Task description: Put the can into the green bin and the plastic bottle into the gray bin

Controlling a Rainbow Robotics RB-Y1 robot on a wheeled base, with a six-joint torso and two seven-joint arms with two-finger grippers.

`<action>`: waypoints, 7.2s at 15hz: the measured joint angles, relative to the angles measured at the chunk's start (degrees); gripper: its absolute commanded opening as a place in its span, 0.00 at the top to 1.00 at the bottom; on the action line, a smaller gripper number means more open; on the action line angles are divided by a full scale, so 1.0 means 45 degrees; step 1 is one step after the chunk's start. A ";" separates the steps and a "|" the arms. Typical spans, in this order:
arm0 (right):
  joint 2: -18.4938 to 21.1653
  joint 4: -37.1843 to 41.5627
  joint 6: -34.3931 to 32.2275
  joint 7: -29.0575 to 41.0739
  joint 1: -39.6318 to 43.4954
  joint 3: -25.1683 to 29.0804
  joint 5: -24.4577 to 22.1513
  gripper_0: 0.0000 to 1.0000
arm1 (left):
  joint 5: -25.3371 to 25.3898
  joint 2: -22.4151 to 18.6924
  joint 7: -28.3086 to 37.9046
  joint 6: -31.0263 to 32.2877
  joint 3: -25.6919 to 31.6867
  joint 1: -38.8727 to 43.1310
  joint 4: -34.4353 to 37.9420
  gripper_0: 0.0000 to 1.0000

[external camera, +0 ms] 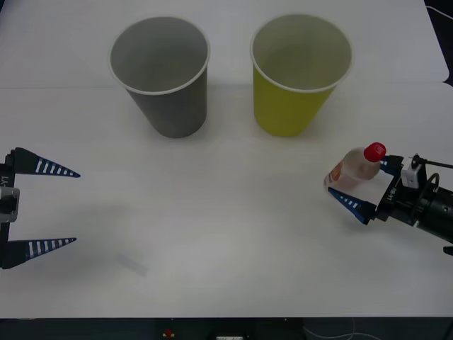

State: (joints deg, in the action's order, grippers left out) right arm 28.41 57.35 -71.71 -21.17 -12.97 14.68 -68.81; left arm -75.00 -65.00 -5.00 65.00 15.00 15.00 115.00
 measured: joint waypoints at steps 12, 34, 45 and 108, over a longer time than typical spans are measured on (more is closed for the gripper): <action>-0.0084 0.0004 0.0045 -0.0020 -0.0185 -0.0272 -0.0003 1.00 | 0.0000 0.0000 0.0000 0.0000 0.0000 0.0000 0.0000 0.00; 0.4448 1.2413 0.3282 1.1868 0.4028 -0.1914 -0.1247 1.00 | 0.0000 0.0000 0.0000 0.0000 0.0000 0.0000 0.0001 0.00; 0.7603 1.7062 0.4240 2.1710 0.2204 -0.1894 -0.3587 1.00 | 0.0000 0.0000 0.0000 0.0000 0.0000 0.0000 0.0000 0.00; 0.4013 0.8997 0.1446 1.8776 -1.0548 -0.8089 -0.5438 0.00 | 0.0000 0.0000 0.0000 0.0000 0.0000 0.0000 0.0001 0.00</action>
State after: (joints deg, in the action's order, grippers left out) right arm 46.47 97.83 -65.20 63.32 -60.44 -21.72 -93.28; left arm -75.00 -65.00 -5.00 65.00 15.00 15.00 115.00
